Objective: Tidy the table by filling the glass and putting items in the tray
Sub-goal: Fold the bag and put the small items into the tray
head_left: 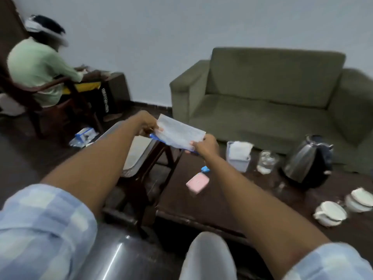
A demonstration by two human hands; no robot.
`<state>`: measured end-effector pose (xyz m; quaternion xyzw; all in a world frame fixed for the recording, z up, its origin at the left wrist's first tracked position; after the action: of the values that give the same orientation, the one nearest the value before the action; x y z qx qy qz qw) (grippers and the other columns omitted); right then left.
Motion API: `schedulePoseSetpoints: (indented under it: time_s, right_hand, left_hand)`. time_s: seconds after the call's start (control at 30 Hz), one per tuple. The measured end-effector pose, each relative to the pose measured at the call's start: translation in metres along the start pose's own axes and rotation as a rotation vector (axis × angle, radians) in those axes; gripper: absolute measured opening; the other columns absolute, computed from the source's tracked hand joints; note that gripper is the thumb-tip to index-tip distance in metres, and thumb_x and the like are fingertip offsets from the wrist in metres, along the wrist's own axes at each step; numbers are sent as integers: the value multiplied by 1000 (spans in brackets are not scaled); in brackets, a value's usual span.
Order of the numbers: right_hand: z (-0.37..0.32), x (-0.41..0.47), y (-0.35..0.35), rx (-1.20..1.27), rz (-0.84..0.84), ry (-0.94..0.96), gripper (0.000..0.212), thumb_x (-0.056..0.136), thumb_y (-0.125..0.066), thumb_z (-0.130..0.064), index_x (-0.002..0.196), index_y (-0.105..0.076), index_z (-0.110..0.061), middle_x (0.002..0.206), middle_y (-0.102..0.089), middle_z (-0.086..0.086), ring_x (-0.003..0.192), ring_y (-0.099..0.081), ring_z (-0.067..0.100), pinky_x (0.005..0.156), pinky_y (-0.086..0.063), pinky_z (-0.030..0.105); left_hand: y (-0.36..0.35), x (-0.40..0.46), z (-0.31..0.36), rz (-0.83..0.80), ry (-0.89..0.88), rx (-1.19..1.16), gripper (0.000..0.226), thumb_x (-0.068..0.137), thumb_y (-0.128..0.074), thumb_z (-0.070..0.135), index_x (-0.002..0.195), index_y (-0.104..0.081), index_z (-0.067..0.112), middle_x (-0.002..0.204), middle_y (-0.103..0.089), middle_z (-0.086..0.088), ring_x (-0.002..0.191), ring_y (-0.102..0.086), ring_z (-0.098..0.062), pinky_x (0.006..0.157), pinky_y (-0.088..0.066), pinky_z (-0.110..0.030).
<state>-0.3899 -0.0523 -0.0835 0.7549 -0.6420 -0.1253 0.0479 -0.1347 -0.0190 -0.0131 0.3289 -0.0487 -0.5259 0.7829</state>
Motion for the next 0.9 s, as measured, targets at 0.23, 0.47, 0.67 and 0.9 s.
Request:
schedulePoseSetpoints:
  time_s: [0.23,0.47,0.67,0.9]
  right_hand:
    - [-23,-41,-193,-376,-133,134,73,87,-74,-20,145,-34,-5,133,-62,21,118,-65,41,85,-53,44]
    - [0,-47,-244,-574,-119,199,49,92,-69,-28,134,-52,-10,139,-47,18,122,-57,41,95,-52,48]
    - [19,-44,-232,-399,-243,294,50,98,-66,-31,144,-57,-13,141,-45,15,129,-52,42,107,-47,50]
    - [57,1,-40,-557,68,479,33,87,-57,-8,119,-67,-9,114,-66,12,110,-63,34,96,-52,50]
  left_hand:
    - [136,38,-151,483,247,220,57,86,-78,13,134,-58,-11,138,-63,-27,129,-62,-39,106,-53,-46]
    - [137,42,-225,624,249,347,43,101,-59,21,136,-59,-4,140,-59,-27,132,-57,-44,111,-47,-50]
    - [113,56,-234,478,305,680,41,90,-64,15,130,-63,3,133,-62,-24,130,-56,-42,109,-41,-54]
    - [34,35,-102,692,-345,774,46,72,-63,2,118,-65,0,114,-63,-30,112,-56,-49,102,-36,-57]
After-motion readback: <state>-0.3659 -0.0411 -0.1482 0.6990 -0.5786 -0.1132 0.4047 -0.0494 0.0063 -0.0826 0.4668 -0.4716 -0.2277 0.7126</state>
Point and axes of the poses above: each hand's wrist, its own x-axis towards the middle knuckle, its own y-axis out of the back of the hand, z = x × y, the point moved 8 cm from there along x, towards the middle knuckle
